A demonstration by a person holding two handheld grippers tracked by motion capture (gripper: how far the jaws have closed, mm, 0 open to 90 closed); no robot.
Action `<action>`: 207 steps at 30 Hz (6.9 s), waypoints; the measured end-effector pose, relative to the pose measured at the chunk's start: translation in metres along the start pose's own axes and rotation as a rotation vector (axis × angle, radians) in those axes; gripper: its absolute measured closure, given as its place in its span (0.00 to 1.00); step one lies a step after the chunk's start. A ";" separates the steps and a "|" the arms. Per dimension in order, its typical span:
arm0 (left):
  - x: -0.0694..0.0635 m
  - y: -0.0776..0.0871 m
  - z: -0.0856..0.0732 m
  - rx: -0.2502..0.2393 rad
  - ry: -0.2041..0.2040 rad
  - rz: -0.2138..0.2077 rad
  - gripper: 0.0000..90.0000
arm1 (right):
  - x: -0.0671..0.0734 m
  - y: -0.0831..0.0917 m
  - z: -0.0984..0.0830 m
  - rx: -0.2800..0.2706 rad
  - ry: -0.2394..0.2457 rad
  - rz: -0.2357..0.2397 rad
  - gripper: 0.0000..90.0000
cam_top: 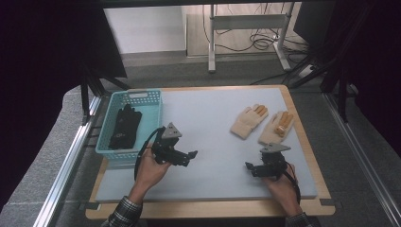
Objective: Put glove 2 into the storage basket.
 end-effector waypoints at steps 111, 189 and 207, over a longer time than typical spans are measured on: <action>-0.012 -0.019 -0.095 0.132 0.054 0.057 0.03 | -0.082 -0.109 0.109 0.092 0.015 -0.108 0.87; -0.013 -0.019 -0.095 0.130 0.055 0.058 0.03 | 0.008 -0.078 0.082 -0.026 0.004 0.140 0.50; -0.013 -0.019 -0.095 0.129 0.056 0.059 0.03 | -0.132 -0.003 0.053 -0.042 -0.102 -0.187 0.48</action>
Point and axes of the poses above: each handheld gripper's, and its own axes: y roughly backward along the jaws, z roughly out of its top, x roughly to its left, the point moved 4 cm from there along -y, roughly forward along the jaws, and after that the axes turned 13 degrees about -x, right-handed, at the moved point
